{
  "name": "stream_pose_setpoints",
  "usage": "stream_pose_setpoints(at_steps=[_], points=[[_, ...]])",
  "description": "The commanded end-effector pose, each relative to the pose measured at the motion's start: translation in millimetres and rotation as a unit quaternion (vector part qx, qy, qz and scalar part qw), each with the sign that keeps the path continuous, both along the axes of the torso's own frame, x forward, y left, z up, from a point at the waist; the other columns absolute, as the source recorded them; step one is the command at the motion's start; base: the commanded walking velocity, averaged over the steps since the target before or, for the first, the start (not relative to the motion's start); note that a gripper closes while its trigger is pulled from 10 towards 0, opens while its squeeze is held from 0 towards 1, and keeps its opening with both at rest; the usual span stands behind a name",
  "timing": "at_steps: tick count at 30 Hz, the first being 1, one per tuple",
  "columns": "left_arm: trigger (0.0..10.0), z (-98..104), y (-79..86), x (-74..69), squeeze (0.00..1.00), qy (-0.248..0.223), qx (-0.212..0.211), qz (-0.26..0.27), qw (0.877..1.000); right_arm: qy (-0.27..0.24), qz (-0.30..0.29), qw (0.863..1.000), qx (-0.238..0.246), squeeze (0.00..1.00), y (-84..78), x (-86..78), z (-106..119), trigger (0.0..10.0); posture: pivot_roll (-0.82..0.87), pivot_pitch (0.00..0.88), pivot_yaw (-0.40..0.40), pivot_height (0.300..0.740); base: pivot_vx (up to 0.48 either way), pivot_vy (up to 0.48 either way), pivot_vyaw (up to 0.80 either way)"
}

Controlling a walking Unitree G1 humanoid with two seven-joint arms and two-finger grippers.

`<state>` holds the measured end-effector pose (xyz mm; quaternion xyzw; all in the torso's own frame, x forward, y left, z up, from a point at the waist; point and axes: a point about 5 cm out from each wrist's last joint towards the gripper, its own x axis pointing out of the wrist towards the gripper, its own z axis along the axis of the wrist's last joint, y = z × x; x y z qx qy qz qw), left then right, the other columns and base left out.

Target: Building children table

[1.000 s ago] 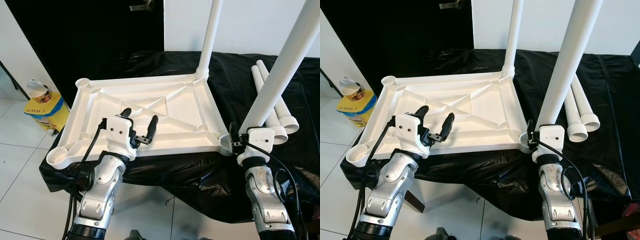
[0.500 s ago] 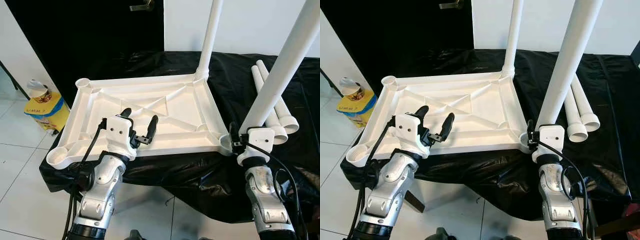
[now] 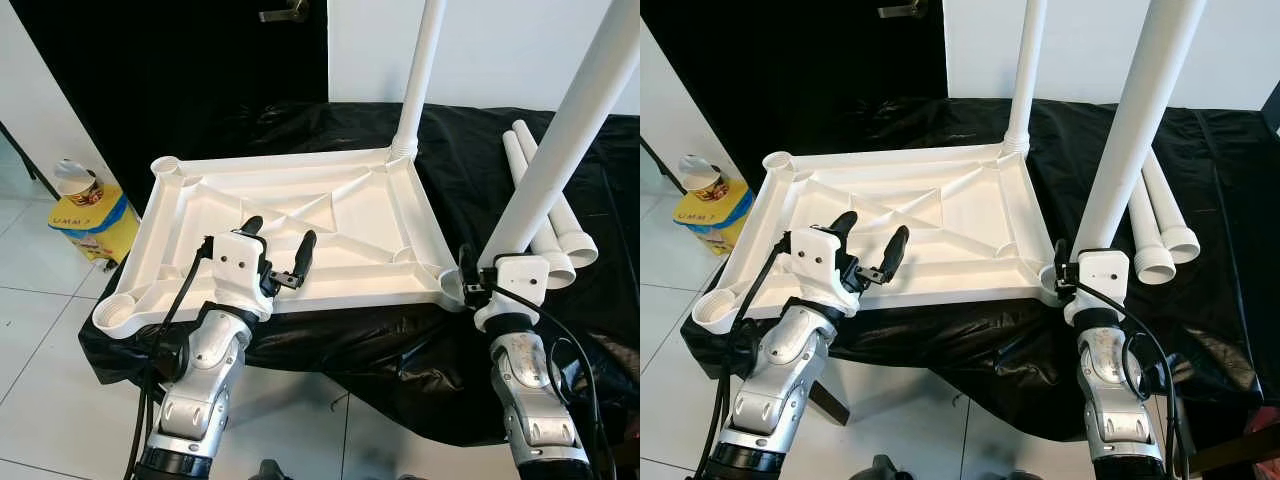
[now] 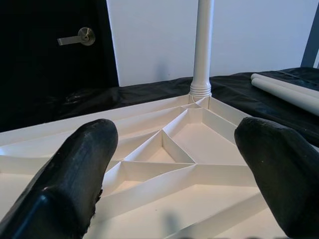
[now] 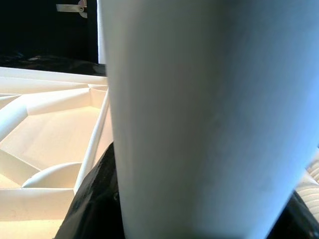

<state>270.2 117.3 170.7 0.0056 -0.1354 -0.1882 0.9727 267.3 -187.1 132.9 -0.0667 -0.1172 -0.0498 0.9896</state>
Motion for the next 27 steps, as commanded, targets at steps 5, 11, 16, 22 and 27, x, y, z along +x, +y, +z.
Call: stream_pose_setpoints(at_steps=[5,11,16,22,27], points=[[10.0,-6.5,18.1,6.6,0.0,0.019,-0.029,0.081,0.996,0.036,0.029,0.99,0.13,0.0,13.6,27.6,-7.5,10.0,0.11,0.0,-0.076,0.74,0.0,0.0,0.0],[10.0,-5.7,17.8,8.1,0.0,0.017,-0.034,0.08,0.996,0.035,0.021,0.991,0.129,0.0,10.8,24.9,-8.3,10.0,0.09,0.0,-0.065,0.74,0.0,0.0,0.0],[10.0,-3.7,17.0,10.5,0.0,0.017,-0.048,0.074,0.996,0.031,0.014,0.992,0.125,0.0,8.5,22.5,-8.7,10.0,0.08,0.0,-0.054,0.74,0.0,0.0,0.0],[10.0,2.0,8.3,11.9,0.0,0.006,-0.044,0.022,0.999,0.017,0.015,0.994,0.109,0.0,5.0,20.2,-4.5,10.0,0.05,0.001,-0.045,0.74,0.0,0.0,0.0],[10.0,1.8,5.4,10.5,0.0,0.002,-0.029,0.004,1.0,0.011,0.018,0.996,0.089,0.0,5.0,18.4,-2.3,10.0,0.04,0.008,-0.038,0.74,0.0,0.0,0.0]])
